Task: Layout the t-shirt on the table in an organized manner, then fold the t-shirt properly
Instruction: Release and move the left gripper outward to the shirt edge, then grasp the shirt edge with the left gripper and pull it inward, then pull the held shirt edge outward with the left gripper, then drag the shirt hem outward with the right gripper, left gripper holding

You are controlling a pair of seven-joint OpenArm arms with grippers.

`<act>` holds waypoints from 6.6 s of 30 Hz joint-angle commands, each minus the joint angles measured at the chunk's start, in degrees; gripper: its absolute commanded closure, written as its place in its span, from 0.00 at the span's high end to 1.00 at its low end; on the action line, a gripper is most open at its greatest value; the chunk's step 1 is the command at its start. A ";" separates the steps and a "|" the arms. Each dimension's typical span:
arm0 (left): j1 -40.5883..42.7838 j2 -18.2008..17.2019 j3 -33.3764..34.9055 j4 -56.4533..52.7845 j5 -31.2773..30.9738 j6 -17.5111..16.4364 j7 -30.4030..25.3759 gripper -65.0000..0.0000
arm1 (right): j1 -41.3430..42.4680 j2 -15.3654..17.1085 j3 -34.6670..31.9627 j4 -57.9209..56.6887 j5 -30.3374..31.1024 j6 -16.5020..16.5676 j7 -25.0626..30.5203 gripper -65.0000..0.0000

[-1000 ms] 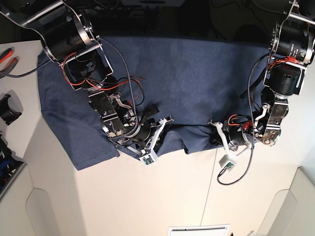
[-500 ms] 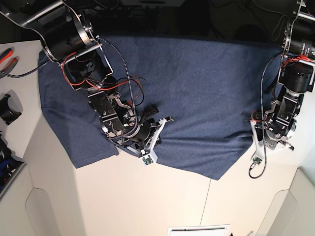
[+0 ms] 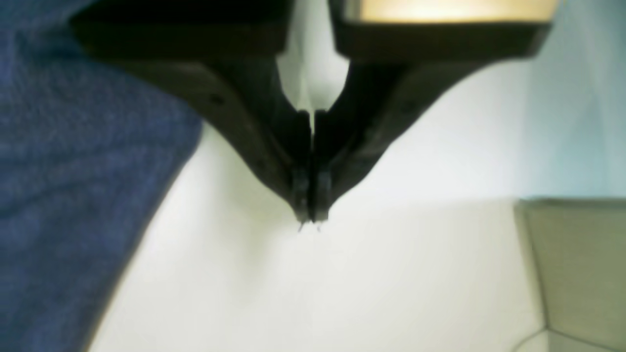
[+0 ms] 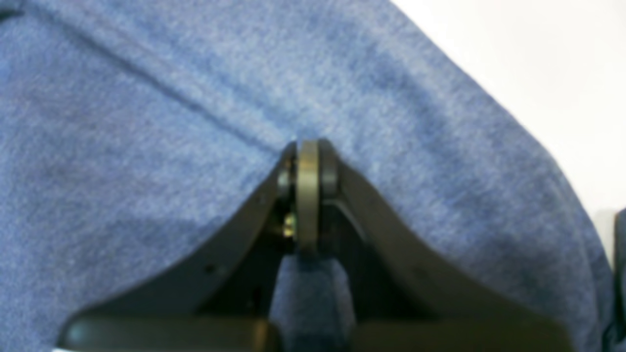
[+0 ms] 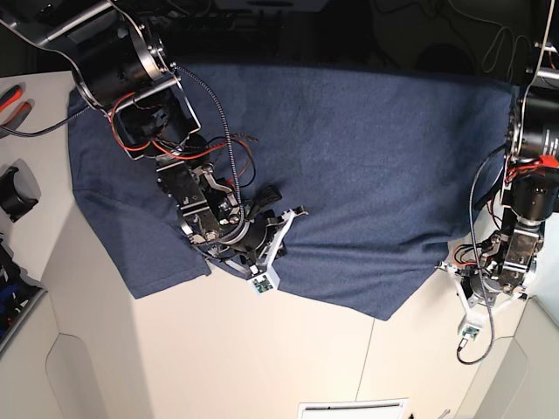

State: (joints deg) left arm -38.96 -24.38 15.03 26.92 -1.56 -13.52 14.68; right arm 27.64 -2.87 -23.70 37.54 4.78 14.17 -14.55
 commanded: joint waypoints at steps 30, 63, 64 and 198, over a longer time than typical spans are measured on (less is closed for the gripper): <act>-2.91 14.12 -5.55 -4.74 -4.81 -26.48 -8.63 0.00 | -1.64 0.35 -0.04 -0.37 -1.33 1.05 -4.52 0.00; 3.74 8.48 -5.62 -4.74 -8.00 -26.48 -13.64 0.00 | -1.66 0.33 -0.04 -0.37 -1.31 1.05 -4.55 0.00; 3.74 8.46 -5.62 -4.72 -8.02 -26.48 -13.66 0.00 | -1.66 0.35 -0.04 -0.37 -1.31 1.05 -4.55 0.00; 4.68 -0.39 -13.60 7.10 -8.46 -26.48 -19.47 0.00 | -4.76 6.10 16.83 46.18 -9.25 -9.55 -38.14 0.00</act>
State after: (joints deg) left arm -32.73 -23.99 1.63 33.21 -9.28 -39.62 -3.73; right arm 21.52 3.38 -6.98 82.87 -4.54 4.56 -54.28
